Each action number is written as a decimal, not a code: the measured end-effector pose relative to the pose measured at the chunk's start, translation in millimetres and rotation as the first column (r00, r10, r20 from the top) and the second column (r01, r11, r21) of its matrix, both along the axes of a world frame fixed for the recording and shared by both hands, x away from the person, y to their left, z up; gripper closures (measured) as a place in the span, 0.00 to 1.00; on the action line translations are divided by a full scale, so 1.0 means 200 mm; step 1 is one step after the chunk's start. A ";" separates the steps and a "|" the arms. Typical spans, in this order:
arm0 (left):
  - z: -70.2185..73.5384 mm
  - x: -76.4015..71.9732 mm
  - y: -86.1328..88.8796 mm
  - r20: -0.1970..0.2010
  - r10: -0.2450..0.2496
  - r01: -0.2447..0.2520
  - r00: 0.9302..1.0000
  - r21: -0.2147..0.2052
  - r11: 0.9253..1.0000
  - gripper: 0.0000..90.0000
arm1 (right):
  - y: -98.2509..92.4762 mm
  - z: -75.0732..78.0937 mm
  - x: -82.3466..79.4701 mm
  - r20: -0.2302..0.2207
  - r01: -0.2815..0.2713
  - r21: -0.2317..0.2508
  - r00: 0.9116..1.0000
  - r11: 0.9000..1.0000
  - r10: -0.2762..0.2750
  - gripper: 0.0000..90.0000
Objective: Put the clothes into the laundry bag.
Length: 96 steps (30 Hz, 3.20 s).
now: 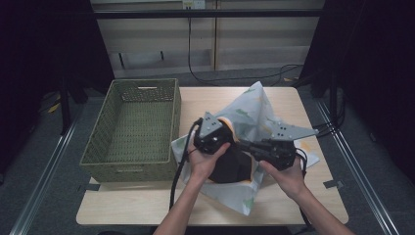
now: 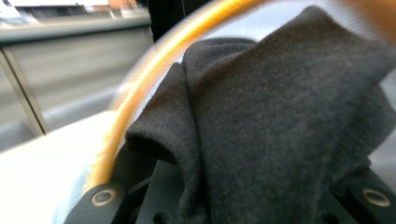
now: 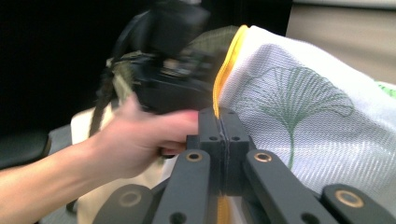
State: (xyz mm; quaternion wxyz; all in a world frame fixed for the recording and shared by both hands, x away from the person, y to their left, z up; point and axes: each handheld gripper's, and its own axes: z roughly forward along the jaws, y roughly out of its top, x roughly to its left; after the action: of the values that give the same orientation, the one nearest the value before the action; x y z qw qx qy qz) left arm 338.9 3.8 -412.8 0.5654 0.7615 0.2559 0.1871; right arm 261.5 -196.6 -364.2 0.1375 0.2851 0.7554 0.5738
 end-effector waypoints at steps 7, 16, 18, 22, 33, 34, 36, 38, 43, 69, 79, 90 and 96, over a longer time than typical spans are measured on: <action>-0.21 0.04 -0.11 -0.078 -0.043 0.045 0.996 0.033 0.998 0.86 | -0.04 -0.18 -0.04 -0.106 -0.016 -0.064 0.994 0.998 0.009 1.00; -0.40 0.09 -0.15 -0.159 -0.082 0.094 0.984 0.072 0.993 0.86 | -0.05 -0.34 -0.03 -0.191 -0.023 -0.133 0.982 0.991 -0.003 1.00; -0.39 0.08 -0.15 -0.170 -0.083 0.100 0.982 0.092 0.991 0.83 | -0.05 -0.35 -0.02 -0.197 -0.024 -0.150 0.980 0.988 -0.006 1.00; -0.34 0.05 -0.09 -0.196 -0.116 0.137 0.974 0.099 0.986 0.58 | -0.07 -0.38 -0.02 -0.202 -0.008 -0.159 0.979 0.987 -0.024 1.00; -0.27 -0.16 0.22 -0.174 -0.069 0.090 0.982 0.115 0.989 0.30 | -0.08 -0.35 0.00 -0.185 0.011 -0.128 0.982 0.992 -0.035 0.99; -0.28 -0.18 0.27 -0.176 -0.049 0.075 0.983 0.147 0.986 0.30 | -0.08 -0.34 0.00 -0.180 0.010 -0.125 0.983 0.992 -0.033 1.00; -0.32 -0.23 0.33 -0.220 -0.063 0.094 0.973 0.132 0.987 0.35 | -0.05 -0.32 0.01 -0.167 0.004 -0.115 0.986 0.993 -0.024 0.99; -0.33 -0.26 0.35 -0.211 -0.059 0.097 0.976 0.175 0.980 0.42 | -0.03 -0.31 0.02 -0.161 0.000 -0.108 0.987 0.994 -0.017 0.99; -0.41 -0.27 0.35 -0.289 -0.106 0.189 0.952 0.277 0.942 0.46 | 0.04 -0.27 0.03 -0.144 -0.019 -0.103 0.990 0.995 0.004 0.99; -0.46 -0.33 0.34 -0.266 -0.202 0.282 0.942 0.309 0.908 0.60 | 0.27 -0.63 0.17 -0.312 -0.138 -0.284 0.949 0.949 0.044 0.99; -0.46 -0.33 0.27 -0.235 -0.274 0.341 0.933 0.320 0.884 1.00 | 0.24 -0.64 0.20 -0.285 -0.098 -0.339 0.959 0.936 -0.003 0.99; -0.43 -0.37 0.11 -0.249 -0.392 0.447 0.886 0.231 0.864 1.00 | 0.11 -0.63 0.26 -0.262 -0.022 -0.369 0.962 0.929 -0.082 0.99; -0.45 -0.38 -0.01 -0.271 -0.436 0.500 0.858 0.247 0.830 1.00 | 0.04 -0.62 0.30 -0.240 0.027 -0.399 0.961 0.917 -0.133 0.99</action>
State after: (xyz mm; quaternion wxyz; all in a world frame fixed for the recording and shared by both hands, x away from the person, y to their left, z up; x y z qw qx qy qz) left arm 263.4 1.1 -502.8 0.4386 0.8947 0.0847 0.0012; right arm 321.5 -188.1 -488.8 0.1141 0.3563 0.8538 0.3620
